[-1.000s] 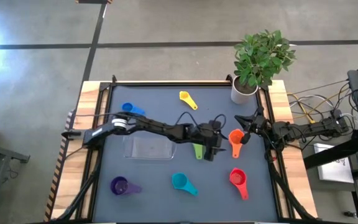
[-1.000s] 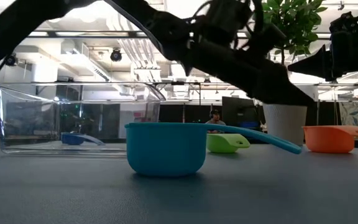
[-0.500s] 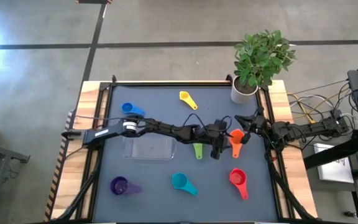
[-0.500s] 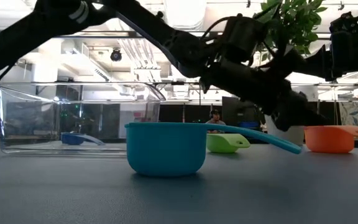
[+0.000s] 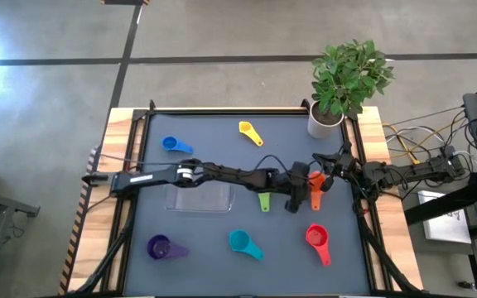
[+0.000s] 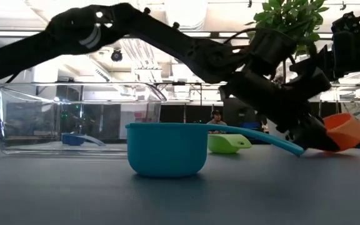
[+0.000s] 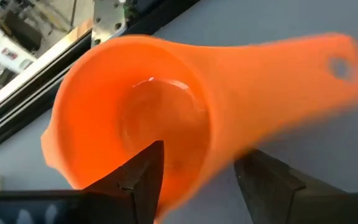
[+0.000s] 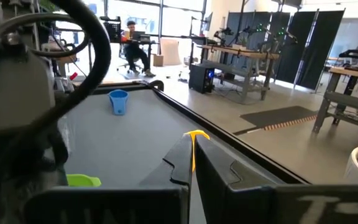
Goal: Nest measuring cups in basket
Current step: Stack the orange measuring cup on the top of the purple measuring cup
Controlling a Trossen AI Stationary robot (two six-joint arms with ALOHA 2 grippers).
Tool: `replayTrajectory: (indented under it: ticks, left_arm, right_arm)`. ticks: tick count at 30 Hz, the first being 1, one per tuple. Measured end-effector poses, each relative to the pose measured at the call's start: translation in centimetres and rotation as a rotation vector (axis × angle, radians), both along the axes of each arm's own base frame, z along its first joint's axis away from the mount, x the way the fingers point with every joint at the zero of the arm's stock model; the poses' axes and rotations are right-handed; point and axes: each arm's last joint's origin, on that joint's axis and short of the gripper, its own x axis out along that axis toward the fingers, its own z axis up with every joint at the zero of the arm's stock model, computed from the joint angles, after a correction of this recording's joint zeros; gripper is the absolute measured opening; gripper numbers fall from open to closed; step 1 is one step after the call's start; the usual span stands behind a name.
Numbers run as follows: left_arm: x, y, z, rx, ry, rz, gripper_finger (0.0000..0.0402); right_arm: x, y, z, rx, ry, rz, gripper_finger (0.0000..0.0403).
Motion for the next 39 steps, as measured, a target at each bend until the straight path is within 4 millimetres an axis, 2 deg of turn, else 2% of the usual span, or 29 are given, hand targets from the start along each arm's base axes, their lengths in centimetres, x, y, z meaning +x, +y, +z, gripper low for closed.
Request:
replayTrajectory:
  ticks: [4,11,17,22,30,34,39]
  left_arm:
    - [0.4,0.0,-0.4,0.0,-0.009,0.014,0.0133]
    - [-0.2,0.0,-0.1,-0.037,0.073,0.044,0.0012]
    - [-1.3,-0.4,1.4,-0.067,0.193,0.037,0.0002]
    - [-2.3,-0.8,3.0,-0.168,0.284,-0.03,0.0001]
    - [-4.7,-0.7,4.4,-0.163,0.369,0.009,0.0]
    - [-6.9,-0.5,6.3,-0.142,0.319,0.034,0.0]
    - [-11.4,-0.6,9.6,-0.147,0.213,0.071,0.0]
  right_arm:
    - [0.0,0.0,0.0,0.0,0.0,0.0,0.0009]
    - [0.0,0.0,0.0,-0.001,0.002,0.0,0.0009]
    - [0.0,0.0,0.0,-0.001,0.005,0.0,0.0009]
    - [0.0,0.0,0.0,-0.001,0.005,0.0,0.0009]
    - [0.0,0.0,0.0,-0.001,0.005,0.0,0.0009]
    - [0.0,0.0,0.0,-0.001,0.005,0.0,0.0009]
    - [0.0,0.0,0.0,-0.001,0.005,0.0,0.0009]
